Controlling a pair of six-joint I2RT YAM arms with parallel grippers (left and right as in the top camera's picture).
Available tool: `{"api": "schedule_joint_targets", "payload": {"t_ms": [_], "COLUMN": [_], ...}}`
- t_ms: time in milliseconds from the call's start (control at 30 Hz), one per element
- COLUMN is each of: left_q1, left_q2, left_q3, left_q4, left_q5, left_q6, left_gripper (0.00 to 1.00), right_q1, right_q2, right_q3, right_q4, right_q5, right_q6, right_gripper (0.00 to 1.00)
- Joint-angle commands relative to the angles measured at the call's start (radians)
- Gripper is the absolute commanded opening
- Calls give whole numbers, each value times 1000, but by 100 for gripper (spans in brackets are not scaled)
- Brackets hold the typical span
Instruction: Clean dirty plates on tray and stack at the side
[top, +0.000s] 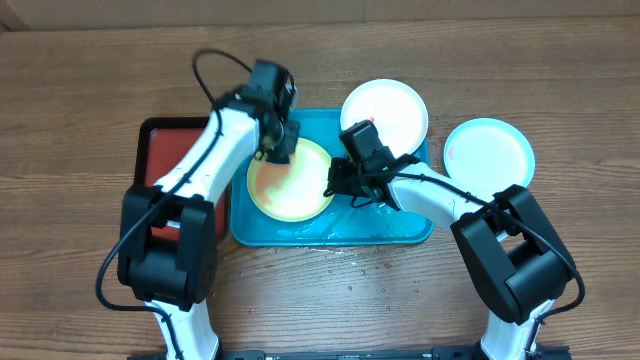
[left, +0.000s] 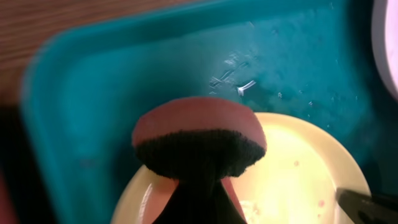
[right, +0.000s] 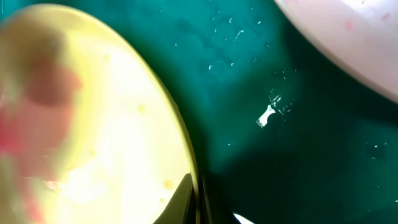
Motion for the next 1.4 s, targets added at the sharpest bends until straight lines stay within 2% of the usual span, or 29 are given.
{"api": "schedule_joint_targets", "payload": {"t_ms": [0, 167, 267, 367, 667, 1033, 1367], "left_q1": [39, 87, 106, 112, 104, 104, 104], "left_q2": [-5, -5, -5, -5, -5, -5, -5], "left_q3": [159, 230, 227, 225, 225, 225, 225], "left_q4": [-127, -263, -305, -323, -325, -321, -321], "left_q5": [-98, -36, -8, -9, -6, 29, 35], "left_q6": [-105, -129, -129, -129, -129, -129, -129], "left_gripper": [4, 4, 4, 4, 4, 4, 4], "right_q1": [-8, -8, -7, -7, 32, 208, 333], "right_q2": [4, 1, -8, -18, -97, -261, -318], "right_q3": [4, 16, 64, 109, 186, 188, 188], "right_q4": [-2, -20, -110, -207, -438, -613, -636], "right_q5": [6, 5, 6, 21, 232, 713, 1094], "right_q6": [18, 48, 47, 43, 2, 11, 10], "right_gripper": [4, 4, 4, 4, 4, 4, 4]}}
